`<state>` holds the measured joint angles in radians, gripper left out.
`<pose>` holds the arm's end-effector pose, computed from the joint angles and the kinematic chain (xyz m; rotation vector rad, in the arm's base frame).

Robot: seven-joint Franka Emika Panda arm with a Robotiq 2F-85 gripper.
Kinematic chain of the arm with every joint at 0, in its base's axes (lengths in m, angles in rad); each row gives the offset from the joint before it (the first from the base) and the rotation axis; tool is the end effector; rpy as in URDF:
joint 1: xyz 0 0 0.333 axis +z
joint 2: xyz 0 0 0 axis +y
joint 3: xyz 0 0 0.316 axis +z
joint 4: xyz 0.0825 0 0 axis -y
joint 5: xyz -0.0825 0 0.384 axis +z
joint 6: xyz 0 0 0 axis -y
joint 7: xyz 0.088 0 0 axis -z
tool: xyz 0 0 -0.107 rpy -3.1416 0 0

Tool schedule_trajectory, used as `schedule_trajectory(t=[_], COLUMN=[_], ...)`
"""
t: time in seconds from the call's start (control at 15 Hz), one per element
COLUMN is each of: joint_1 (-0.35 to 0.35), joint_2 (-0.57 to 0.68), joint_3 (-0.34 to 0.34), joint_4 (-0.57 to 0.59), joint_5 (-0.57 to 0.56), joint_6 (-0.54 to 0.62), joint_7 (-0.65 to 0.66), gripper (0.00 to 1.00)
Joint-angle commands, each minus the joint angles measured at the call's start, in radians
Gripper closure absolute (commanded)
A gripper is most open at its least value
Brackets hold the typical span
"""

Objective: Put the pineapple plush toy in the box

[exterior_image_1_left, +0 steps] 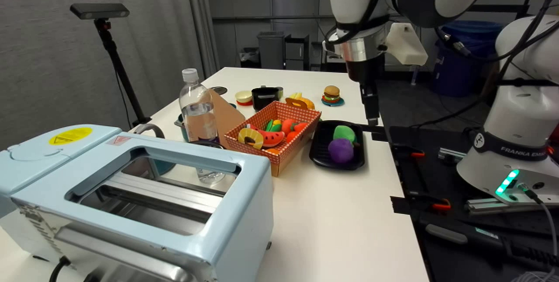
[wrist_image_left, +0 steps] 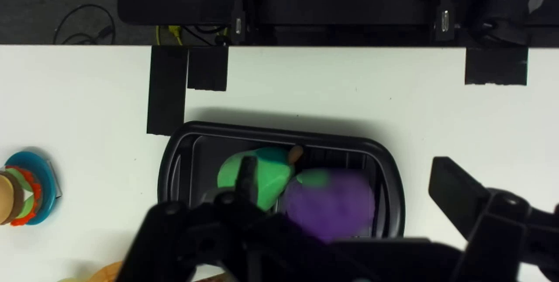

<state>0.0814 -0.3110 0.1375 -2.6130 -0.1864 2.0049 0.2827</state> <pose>0.3702 0.0686 0.3362 2.8550 0.0395 -0.3515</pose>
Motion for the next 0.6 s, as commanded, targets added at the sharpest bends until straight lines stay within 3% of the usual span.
schedule_trajectory(t=[0.0, 0.53], joint_1=[-0.039, -0.125], joint_2=[-0.013, -0.006], joint_3=[-0.047, -0.173], joint_4=[-0.005, -0.012], joint_5=[0.044, 0.117], joint_6=[0.064, 0.208], joint_7=[0.004, -0.049], gripper=[0.0, 0.0])
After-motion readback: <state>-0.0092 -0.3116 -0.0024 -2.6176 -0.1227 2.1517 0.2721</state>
